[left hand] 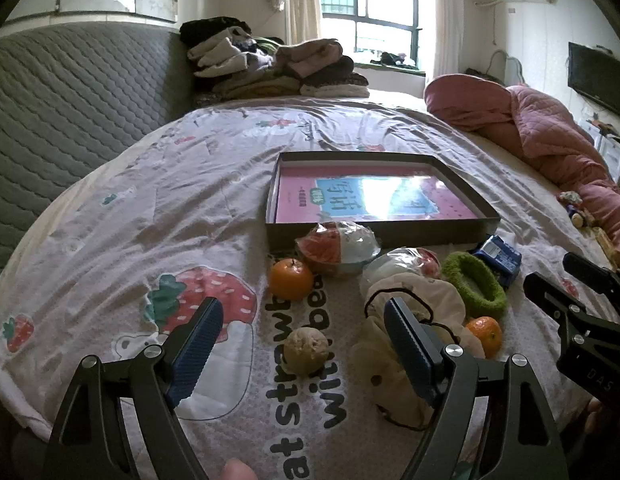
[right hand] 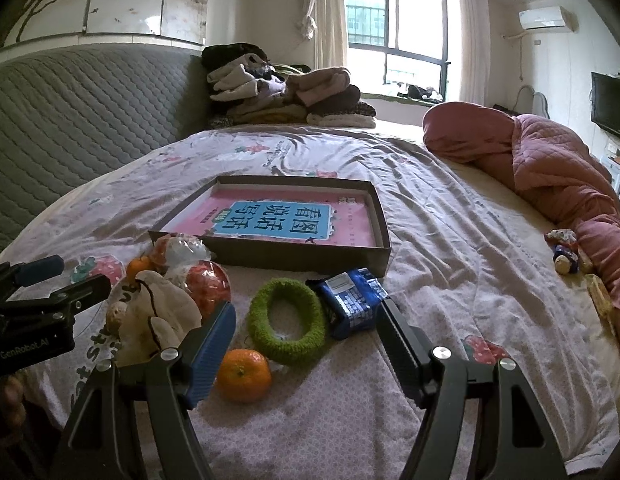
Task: Organize objects
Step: 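Move the left tool toward the walnut while the right tool approaches the mandarin orange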
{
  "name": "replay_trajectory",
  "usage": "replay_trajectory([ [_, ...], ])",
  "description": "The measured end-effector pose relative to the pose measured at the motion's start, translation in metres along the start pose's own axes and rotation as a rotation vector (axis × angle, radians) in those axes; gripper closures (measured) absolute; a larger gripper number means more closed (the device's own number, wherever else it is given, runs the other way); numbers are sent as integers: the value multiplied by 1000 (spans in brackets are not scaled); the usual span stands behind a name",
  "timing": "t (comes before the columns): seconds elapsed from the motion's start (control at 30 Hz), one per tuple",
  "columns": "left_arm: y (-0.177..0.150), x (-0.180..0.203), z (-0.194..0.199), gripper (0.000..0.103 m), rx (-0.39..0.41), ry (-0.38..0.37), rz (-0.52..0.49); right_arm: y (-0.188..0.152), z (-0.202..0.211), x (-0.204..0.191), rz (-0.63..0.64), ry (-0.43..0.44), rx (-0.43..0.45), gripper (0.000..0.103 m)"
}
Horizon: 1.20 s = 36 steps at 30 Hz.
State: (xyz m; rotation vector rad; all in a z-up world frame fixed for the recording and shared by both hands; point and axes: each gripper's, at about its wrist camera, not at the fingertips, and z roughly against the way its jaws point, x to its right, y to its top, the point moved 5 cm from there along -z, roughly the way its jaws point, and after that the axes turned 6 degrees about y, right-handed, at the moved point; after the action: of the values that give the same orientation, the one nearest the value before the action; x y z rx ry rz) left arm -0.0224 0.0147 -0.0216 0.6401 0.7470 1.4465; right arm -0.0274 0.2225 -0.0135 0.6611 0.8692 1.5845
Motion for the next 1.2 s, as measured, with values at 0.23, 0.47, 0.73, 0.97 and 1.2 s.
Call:
replay_trajectory([
  [0.23, 0, 1, 0, 20, -1, -2, 0, 0, 1, 0, 1, 1, 3, 31],
  [0.47, 0, 0, 3, 20, -5, -5, 2, 0, 3, 0, 4, -1, 4, 31],
  [0.73, -5, -1, 7, 20, -19, -10, -3, -2, 7, -1, 6, 7, -3, 31],
  [0.97, -9, -3, 9, 20, -28, -6, -8, -9, 11, -1, 10, 13, -14, 31],
  [1.2, -18, -8, 10, 20, -43, 1, -10, -15, 14, -2, 8, 19, -30, 31],
])
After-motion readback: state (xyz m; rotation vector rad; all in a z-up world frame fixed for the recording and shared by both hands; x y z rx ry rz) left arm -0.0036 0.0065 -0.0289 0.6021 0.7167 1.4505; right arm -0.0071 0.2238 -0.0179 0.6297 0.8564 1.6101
